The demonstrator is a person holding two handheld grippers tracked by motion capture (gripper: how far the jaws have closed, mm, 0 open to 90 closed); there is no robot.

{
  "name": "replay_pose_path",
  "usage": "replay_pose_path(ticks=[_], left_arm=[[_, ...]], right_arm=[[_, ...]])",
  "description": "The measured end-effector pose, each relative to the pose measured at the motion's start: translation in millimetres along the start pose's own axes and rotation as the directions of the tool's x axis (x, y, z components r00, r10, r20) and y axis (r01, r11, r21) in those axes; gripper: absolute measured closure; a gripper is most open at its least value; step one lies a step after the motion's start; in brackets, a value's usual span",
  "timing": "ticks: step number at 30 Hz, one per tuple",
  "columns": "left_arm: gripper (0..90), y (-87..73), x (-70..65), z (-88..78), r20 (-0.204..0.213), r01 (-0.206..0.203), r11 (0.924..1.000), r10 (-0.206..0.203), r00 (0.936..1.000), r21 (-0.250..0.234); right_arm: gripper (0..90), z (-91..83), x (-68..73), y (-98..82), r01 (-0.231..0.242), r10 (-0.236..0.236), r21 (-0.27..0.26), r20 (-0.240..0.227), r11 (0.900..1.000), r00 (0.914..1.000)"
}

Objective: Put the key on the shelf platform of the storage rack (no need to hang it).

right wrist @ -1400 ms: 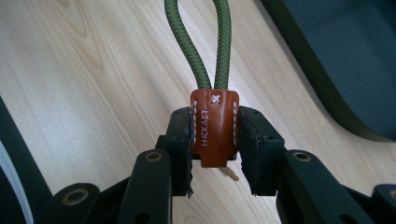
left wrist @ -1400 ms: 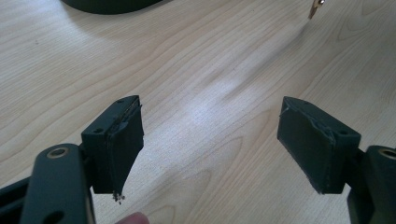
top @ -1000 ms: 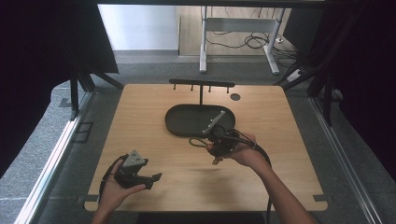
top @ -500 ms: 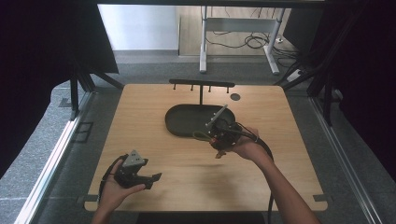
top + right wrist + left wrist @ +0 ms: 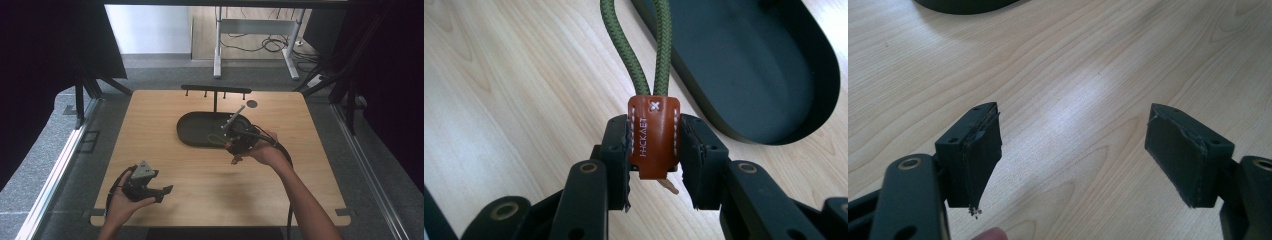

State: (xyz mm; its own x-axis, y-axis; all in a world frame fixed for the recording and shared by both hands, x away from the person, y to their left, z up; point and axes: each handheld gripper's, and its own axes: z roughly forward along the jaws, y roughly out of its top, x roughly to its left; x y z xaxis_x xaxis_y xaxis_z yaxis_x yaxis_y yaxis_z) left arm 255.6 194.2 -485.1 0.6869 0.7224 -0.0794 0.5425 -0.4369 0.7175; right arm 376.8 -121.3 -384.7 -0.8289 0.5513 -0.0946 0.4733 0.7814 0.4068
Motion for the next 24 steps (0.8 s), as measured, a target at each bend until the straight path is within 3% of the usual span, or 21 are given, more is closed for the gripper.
replay_pose_path(ticks=[24], left_arm=[[23.0,-0.4,2.1,-2.2,0.001,0.004,1.0,-0.004,1.0,-0.008]], right_arm=[[67.0,0.3,-22.2,23.6,-0.018,0.018,0.009,0.024,1.0,0.9995]])
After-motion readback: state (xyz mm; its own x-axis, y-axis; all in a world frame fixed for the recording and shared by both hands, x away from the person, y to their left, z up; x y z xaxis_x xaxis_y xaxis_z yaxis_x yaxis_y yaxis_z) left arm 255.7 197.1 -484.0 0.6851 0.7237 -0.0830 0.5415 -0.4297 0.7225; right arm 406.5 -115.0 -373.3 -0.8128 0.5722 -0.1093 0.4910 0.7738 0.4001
